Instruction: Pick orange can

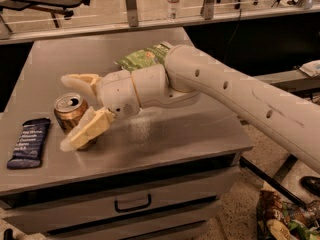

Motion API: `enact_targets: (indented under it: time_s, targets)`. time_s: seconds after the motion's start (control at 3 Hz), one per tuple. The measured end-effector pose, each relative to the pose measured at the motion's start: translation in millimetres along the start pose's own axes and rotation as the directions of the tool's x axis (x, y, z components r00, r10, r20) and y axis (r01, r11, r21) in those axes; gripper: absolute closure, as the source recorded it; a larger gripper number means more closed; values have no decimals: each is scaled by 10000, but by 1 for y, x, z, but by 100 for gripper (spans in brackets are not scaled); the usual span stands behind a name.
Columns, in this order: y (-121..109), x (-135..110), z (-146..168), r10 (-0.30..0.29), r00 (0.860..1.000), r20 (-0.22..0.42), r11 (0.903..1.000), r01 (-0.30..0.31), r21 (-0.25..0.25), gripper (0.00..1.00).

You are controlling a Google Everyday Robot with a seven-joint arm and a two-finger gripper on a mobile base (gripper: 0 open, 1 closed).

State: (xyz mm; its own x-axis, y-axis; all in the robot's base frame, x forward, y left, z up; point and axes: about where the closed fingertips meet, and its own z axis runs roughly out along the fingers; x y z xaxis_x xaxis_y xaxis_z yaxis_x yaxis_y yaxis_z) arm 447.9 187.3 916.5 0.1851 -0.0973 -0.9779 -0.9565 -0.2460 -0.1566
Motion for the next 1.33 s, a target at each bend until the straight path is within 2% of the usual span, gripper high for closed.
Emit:
enact_targets:
  time_s: [0.67, 1.0, 1.33]
  targets:
    - [2, -2, 4, -5, 10000, 22, 10000, 5, -89, 61]
    - [1, -16, 2, -214, 9996, 193, 9998, 213, 41, 85]
    - [1, -60, -10, -782, 9966, -259, 9960, 792, 420, 100]
